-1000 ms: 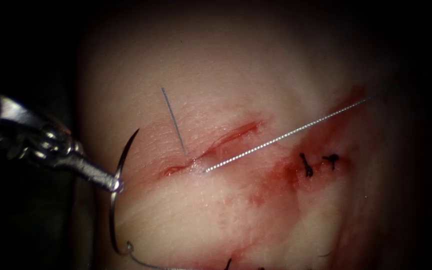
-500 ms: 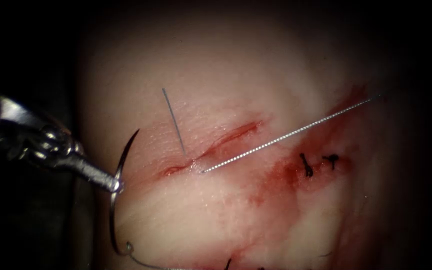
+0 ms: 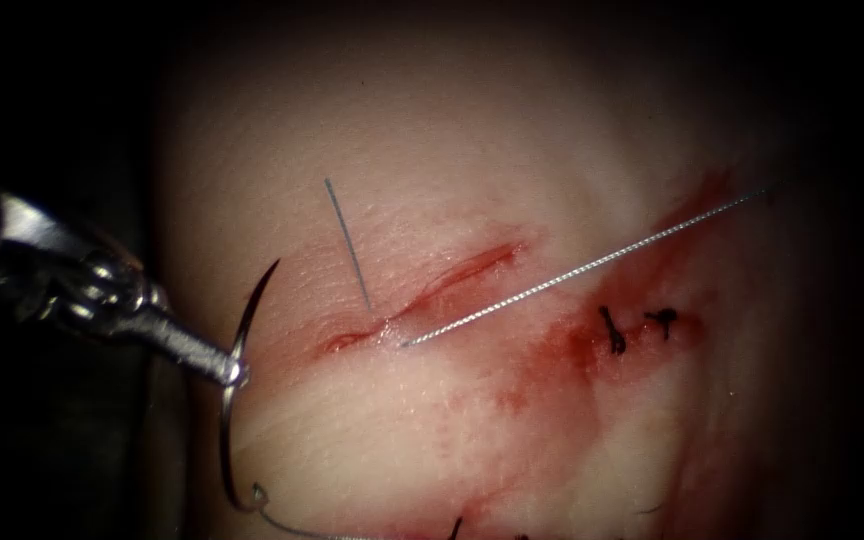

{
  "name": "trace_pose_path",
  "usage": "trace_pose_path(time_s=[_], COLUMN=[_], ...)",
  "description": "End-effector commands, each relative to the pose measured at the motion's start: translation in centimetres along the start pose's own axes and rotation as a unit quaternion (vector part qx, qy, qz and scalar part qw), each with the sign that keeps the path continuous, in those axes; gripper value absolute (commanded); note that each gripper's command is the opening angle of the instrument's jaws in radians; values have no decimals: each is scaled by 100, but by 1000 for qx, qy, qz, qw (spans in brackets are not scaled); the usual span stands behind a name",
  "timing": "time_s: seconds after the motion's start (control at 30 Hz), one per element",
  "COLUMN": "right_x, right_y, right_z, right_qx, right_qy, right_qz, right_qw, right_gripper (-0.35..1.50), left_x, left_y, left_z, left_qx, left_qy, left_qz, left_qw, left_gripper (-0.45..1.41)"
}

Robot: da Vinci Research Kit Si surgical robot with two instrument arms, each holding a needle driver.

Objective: Wound Closure

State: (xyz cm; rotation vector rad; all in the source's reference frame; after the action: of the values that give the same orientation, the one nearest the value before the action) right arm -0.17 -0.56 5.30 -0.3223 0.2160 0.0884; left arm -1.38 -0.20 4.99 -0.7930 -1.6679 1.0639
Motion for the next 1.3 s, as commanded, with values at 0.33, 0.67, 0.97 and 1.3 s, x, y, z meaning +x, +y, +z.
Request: trace_pose_path(time_s=[0.33,0.67,0.97,1.3], right_x=[-7,-11,-8,35], right_y=[6,11,8,-9], right_z=[3,1,-3,-11], right_qx=[0,-2,-1,6], right_qy=[2,-3,-3,49], right_qz=[3,6,10,27], right_qw=[1000,1000,1000,998], right_gripper=[-35,-35,-35,116], left_x=[3,3,3,3], left_y=[-5,-5,-5,-10], left_z=[4,4,4,8], left_qx=[0,0,0,3], left_qy=[-1,-1,-1,1], left_qz=[0,0,0,2], left_qw=[1000,1000,1000,1000], left_gripper=[-45,-45,-45,-45])
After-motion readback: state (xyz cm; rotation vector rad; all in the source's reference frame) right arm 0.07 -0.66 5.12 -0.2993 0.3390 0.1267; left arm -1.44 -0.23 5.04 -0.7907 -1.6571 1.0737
